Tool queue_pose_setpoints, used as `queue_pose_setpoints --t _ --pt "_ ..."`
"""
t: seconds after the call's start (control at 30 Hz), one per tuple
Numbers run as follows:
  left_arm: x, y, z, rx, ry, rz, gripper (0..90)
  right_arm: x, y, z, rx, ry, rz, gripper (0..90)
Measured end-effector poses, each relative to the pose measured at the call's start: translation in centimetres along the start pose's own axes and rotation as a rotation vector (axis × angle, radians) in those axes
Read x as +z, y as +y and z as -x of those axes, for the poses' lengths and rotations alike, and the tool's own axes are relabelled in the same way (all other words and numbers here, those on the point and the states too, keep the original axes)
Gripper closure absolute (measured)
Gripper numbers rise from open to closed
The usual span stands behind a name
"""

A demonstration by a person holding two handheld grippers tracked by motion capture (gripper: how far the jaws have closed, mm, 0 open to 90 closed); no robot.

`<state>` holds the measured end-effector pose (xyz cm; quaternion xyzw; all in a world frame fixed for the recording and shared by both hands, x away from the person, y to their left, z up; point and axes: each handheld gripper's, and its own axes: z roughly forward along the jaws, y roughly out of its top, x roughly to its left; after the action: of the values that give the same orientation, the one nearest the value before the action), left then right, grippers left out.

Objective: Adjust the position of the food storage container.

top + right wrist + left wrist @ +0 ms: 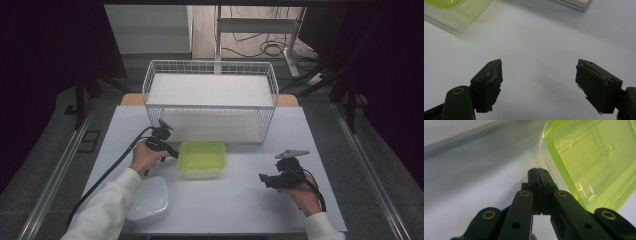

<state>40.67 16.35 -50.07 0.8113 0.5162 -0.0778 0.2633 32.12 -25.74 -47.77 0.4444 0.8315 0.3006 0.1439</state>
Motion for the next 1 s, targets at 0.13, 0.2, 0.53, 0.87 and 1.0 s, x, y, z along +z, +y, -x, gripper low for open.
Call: queue_pose_setpoints --t 0.13,0.2,0.53,0.87,1.0 --pt "0.3 0.1 0.3 -0.001 -0.003 -0.007 89.5 0.0 0.0 0.0 -0.003 -0.001 -0.002 21.6" --pt "0.5 0.1 0.3 -0.001 -0.006 -0.006 89.4 0.0 0.0 0.0 -0.006 0.000 -0.004 21.5" --pt "-0.9 -0.2 0.1 0.008 0.025 0.026 88.4 0.0 0.0 0.0 -0.008 0.000 -0.002 21.5" --pt "-4.2 -3.1 1.2 0.027 0.079 0.156 58.9 -0.2 0.3 0.2 0.005 0.016 0.012 21.1" --pt "-5.1 -3.8 0.9 -0.009 0.082 0.200 44.1 -0.7 0.6 0.2 0.018 0.033 0.038 20.7"
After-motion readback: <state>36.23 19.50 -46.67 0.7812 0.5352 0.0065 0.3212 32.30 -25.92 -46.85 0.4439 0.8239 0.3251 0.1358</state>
